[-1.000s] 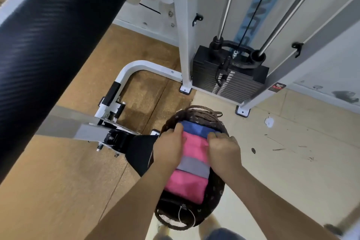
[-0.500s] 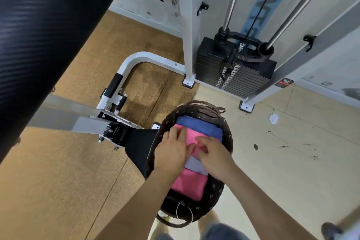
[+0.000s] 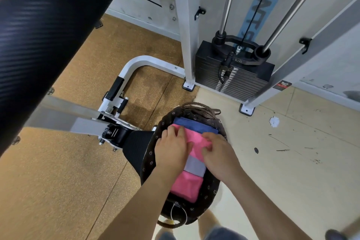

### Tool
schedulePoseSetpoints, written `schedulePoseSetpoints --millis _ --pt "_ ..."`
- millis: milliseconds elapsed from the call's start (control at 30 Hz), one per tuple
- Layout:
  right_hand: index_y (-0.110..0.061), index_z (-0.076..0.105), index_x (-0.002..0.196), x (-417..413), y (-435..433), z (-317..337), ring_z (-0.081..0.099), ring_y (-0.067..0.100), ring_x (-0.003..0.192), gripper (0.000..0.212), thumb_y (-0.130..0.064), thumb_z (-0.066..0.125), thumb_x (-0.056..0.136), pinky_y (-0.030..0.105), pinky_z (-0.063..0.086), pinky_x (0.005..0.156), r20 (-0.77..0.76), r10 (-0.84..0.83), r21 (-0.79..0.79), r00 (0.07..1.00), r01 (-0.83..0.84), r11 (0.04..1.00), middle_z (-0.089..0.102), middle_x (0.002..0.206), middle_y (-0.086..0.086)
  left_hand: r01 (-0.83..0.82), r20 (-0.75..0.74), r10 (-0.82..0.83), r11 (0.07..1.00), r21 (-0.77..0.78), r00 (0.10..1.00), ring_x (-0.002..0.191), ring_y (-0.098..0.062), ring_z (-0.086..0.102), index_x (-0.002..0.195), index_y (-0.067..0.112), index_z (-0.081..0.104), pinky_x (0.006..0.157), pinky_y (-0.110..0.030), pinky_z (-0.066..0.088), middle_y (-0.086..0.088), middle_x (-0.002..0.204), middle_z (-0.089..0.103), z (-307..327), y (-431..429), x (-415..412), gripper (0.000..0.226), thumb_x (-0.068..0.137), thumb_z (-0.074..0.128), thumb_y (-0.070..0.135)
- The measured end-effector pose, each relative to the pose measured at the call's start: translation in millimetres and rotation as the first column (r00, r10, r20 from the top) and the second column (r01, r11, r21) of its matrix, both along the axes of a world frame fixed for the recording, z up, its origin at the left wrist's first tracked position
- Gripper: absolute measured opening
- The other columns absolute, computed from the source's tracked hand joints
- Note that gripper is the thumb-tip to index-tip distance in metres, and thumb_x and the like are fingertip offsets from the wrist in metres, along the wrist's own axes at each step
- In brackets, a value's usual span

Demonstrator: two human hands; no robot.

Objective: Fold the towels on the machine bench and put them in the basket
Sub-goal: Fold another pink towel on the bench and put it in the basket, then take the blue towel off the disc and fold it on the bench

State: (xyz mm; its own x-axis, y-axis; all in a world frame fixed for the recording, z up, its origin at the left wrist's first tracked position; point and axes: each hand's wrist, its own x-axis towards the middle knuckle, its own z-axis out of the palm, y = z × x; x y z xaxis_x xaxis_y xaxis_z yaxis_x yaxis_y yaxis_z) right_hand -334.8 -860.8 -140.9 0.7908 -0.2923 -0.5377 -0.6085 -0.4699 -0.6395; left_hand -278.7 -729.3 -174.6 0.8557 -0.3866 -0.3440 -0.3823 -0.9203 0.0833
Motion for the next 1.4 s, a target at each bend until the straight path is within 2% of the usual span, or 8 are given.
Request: schedulePoseSetpoints --millis 100,233,400,700,867,1033,1200,1400 --pt "-0.013 0.058 0.121 -12.6 -2.1 7.4 0.056 0.023 0.113 0.031 -0.015 0.047 0.092 0.032 0.044 0.092 -0.003 0.298 -0.151 0.955 -0.295 0.944 0.051 0.128 0.004 0.031 0.119 -0.019 0.994 -0.102 0.993 0.086 -0.029 0.059 0.118 0.013 0.060 0.060 -0.039 0.050 -0.010 0.102 0.059 4.6 -4.5 -9.8 0.049 0.089 0.038 0.045" --pt "-0.011 0.055 0.126 -22.6 -1.3 4.9 0.042 0.022 0.133 0.034 -0.013 0.044 0.094 0.034 0.037 0.106 -0.074 0.416 -0.076 0.907 -0.421 0.904 0.036 0.149 0.003 0.050 0.044 -0.045 0.992 -0.119 0.998 0.097 -0.028 0.059 0.123 0.017 0.057 0.070 -0.040 0.053 -0.009 0.112 0.058 -1.5 -5.6 -26.9 0.048 0.086 0.049 0.047" --pt "-0.014 0.063 0.118 -30.6 -6.1 19.9 0.056 0.017 0.115 0.031 -0.008 0.048 0.092 0.024 0.040 0.097 0.067 0.240 0.010 0.969 -0.241 0.971 0.062 0.124 0.001 0.011 -0.086 -0.016 0.998 -0.060 0.996 0.124 -0.026 0.041 0.141 0.020 0.037 0.094 -0.039 0.042 -0.006 0.135 0.042 18.1 -13.1 -21.5 0.054 0.095 0.044 0.047" --pt "-0.014 0.068 0.105 -68.0 -13.3 110.6 0.060 0.015 0.080 0.032 0.001 0.046 0.088 0.006 0.040 0.067 0.186 0.009 -0.045 0.983 -0.001 0.999 0.069 0.095 0.005 -0.070 -0.118 0.031 0.938 -0.339 0.993 0.118 -0.018 0.050 0.135 0.022 0.052 0.093 -0.031 0.044 -0.001 0.131 0.051 91.7 12.2 -30.2 0.037 0.098 0.047 0.028" --pt "-0.024 0.068 0.094 -91.7 10.1 157.9 0.060 -0.005 0.080 0.026 -0.003 0.054 0.090 0.006 0.042 0.071 0.366 -0.089 -0.045 0.926 0.113 0.993 0.071 0.094 -0.005 -0.105 -0.069 0.081 0.836 -0.539 0.994 0.078 -0.009 0.061 0.097 0.025 0.068 0.073 -0.029 0.051 0.008 0.087 0.067 162.3 44.1 -48.4 0.020 0.097 0.048 0.022" --pt "-0.043 0.064 0.084 -106.1 42.0 219.8 0.063 -0.005 0.078 0.033 -0.011 0.059 0.092 0.008 0.045 0.067 0.550 -0.051 -0.048 0.834 0.092 0.995 0.071 0.079 -0.018 -0.128 0.008 0.177 0.741 -0.659 0.984 0.088 0.001 0.057 0.109 0.030 0.068 0.071 -0.010 0.041 0.016 0.103 0.067 244.2 75.2 -63.7 0.024 0.098 0.049 0.020" --pt "-0.044 0.067 0.088 -114.1 71.4 295.3 0.065 0.005 0.076 0.029 -0.016 0.063 0.090 0.019 0.052 0.070 0.702 0.056 -0.082 0.710 0.002 0.997 0.069 0.085 -0.023 -0.071 0.122 0.287 0.581 -0.811 0.950 0.083 0.008 0.059 0.101 0.036 0.069 0.072 -0.010 0.045 0.024 0.090 0.066 336.4 114.1 -92.1 0.024 0.097 0.052 0.019" --pt "-0.034 0.072 0.084 -148.1 116.3 355.7 0.063 0.008 0.073 0.016 -0.020 0.065 0.087 0.021 0.050 0.068 0.803 0.257 -0.130 0.538 -0.264 0.956 0.069 0.079 -0.016 -0.106 0.063 0.433 0.356 -0.928 0.899 0.056 -0.005 0.055 0.093 0.038 0.070 0.056 -0.023 0.044 0.002 0.068 0.064 379.3 177.7 -186.8 0.029 0.098 0.049 0.018"
